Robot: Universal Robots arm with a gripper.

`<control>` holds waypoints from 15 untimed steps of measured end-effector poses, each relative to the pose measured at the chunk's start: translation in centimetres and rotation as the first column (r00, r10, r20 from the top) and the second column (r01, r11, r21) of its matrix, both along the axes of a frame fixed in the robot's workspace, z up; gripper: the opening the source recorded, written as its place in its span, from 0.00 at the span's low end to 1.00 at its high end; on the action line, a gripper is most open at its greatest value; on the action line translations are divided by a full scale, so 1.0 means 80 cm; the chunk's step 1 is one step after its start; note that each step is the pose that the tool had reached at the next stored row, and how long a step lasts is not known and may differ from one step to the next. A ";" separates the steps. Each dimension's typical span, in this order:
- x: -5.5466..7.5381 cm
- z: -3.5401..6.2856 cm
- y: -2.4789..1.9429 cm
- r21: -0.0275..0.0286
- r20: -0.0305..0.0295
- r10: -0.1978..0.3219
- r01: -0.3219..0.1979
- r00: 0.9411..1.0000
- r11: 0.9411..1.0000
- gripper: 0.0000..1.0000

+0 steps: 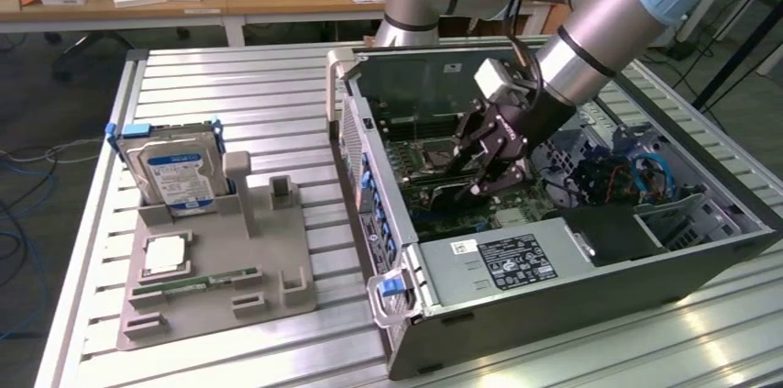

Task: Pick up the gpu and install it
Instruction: 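Insert the gpu into the slot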

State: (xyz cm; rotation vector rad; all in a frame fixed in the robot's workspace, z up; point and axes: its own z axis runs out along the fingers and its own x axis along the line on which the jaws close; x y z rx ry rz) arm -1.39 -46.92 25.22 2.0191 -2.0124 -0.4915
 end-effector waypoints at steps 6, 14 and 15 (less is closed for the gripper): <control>-0.002 0.019 0.0000 0.000 0.000 0.000 0.000 1.000 1.000 0.37; -0.002 0.019 0.0000 0.000 0.000 0.000 0.000 1.000 1.000 0.11; -0.002 0.019 0.0000 0.000 0.000 0.000 0.000 1.000 1.000 0.11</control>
